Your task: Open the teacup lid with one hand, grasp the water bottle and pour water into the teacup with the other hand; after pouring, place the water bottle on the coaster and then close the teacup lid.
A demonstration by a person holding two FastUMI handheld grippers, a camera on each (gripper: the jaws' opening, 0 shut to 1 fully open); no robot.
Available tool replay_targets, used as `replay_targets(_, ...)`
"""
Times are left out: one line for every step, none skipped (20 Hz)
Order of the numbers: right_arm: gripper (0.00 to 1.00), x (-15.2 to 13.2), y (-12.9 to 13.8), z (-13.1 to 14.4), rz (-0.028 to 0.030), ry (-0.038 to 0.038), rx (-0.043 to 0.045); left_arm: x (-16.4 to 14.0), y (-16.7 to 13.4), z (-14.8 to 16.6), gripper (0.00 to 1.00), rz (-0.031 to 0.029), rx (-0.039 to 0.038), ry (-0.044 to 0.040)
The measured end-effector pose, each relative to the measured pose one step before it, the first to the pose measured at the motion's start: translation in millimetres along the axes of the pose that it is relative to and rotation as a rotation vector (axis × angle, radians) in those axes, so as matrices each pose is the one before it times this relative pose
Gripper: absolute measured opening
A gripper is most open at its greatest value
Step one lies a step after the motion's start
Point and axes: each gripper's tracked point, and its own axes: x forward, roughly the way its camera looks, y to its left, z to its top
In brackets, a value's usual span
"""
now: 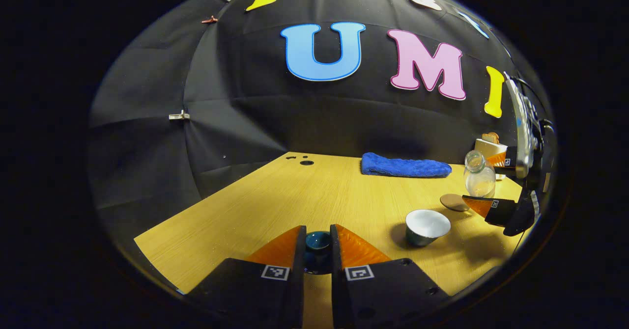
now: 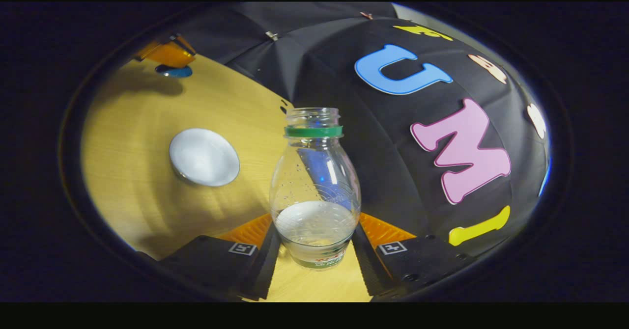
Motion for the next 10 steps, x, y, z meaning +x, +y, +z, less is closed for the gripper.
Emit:
replay_targets(0.75, 1.24, 1.56, -1.03, 0.00254, 0.00301, -0.02515, -2.5, 1.86, -3.27, 0.27, 0.00039, -0.0051, 0.00272)
replay_targets(0.74, 2.22, 2.8, -1.35, 0.00835, 0.00379, -0.02531, -2.3, 2.47, -1.95, 0.27, 0.00397, -0.00336, 0.00217)
replay_targets(0.75, 3.46, 2.64, -0.26, 0.01059, -0.00243, -0.02281, -1.06, 2.64, -2.78, 0.27, 0.00565, -0.00223, 0.00307)
replay_targets(0.74, 2.37, 1.28, 0.65, 0.00616, -0.00456, -0.02606, -1.48, 2.82, -1.51, 0.27, 0.00452, -0.00333, 0.00214)
replay_targets(0.74, 1.36, -0.13, 0.37, 0.00584, -0.00556, -0.02463, -1.13, 2.1, -2.46, 0.27, 0.00528, -0.00468, 0.00201)
replay_targets(0.74, 2.44, 0.42, 1.02, 0.00267, -0.0047, -0.022, -0.31, 1.49, -1.95, 0.27, 0.00368, -0.00519, 0.00357)
replay_targets(0.74, 4.08, 1.58, -1.27, 0.00853, -0.00539, -0.02647, 0.07, 1.3, -3.35, 0.27, 0.00404, -0.00325, 0.00275)
replay_targets(0.74, 2.19, 2.91, 0.36, 0.01699, -0.00681, -0.02062, 0.17, 1.15, -1.32, 0.27, 0.00327, -0.00147, 0.00135)
replay_targets(0.74, 1.28, 2.03, -0.71, 0.01111, -0.00336, -0.01747, 0.15, 0.46, -1.13, 0.27, 0.0022, -0.00124, -0.00137)
replay_targets(0.74, 1.35, 0.02, -1.0, 0.00516, -0.00016, -0.01562, 0.31, 0.99, -0.04, 0.27, 0.00263, -0.0019, -0.00198)
